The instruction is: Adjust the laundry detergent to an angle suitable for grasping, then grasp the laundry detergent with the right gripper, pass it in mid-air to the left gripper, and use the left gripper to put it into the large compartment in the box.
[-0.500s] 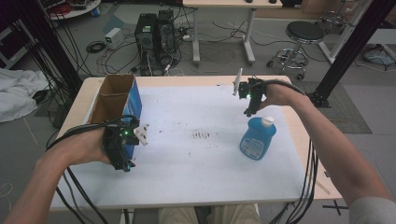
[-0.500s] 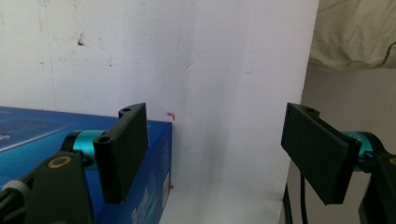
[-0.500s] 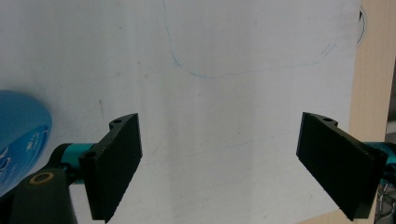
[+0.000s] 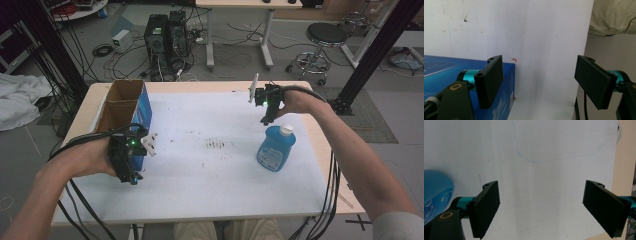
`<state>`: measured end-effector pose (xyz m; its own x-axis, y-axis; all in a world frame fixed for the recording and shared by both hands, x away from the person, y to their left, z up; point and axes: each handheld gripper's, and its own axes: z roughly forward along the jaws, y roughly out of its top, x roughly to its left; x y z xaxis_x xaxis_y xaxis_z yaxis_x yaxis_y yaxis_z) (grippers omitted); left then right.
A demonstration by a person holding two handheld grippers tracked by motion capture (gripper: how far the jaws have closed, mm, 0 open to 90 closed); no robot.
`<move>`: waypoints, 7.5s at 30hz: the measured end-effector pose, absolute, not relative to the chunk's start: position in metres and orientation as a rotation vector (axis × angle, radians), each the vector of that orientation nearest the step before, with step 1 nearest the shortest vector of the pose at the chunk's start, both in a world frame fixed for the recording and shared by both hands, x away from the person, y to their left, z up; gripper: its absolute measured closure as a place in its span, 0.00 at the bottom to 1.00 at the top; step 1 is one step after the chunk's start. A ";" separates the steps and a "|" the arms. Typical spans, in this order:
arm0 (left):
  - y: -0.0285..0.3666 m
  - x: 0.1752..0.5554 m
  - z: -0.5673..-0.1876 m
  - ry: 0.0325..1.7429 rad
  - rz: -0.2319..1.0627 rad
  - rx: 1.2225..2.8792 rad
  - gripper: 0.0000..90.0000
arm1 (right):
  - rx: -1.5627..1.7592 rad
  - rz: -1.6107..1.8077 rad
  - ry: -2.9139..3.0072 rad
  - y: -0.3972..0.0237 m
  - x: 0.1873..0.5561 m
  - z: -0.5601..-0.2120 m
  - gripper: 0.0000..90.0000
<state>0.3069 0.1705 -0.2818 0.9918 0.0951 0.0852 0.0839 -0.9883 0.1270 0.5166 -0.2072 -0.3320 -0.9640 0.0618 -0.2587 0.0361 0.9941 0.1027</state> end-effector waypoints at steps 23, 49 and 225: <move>0.173 0.301 -0.284 0.144 0.124 3.012 0.26 | 0.124 0.110 2.856 -0.215 0.515 -0.327 0.15; 0.150 0.309 -0.284 0.059 0.120 3.006 0.26 | 0.348 0.125 2.868 -0.294 0.462 -0.302 0.15; 0.064 0.363 -0.196 0.199 0.098 2.748 0.26 | -0.043 1.194 2.813 -0.117 0.376 -0.277 0.52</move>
<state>0.3626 0.0645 -0.1963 0.9875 0.1519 0.0410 0.1253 -0.9167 0.3793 0.3758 -0.1174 -0.2769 -0.9960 0.0076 -0.0890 -0.0587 0.6949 0.7167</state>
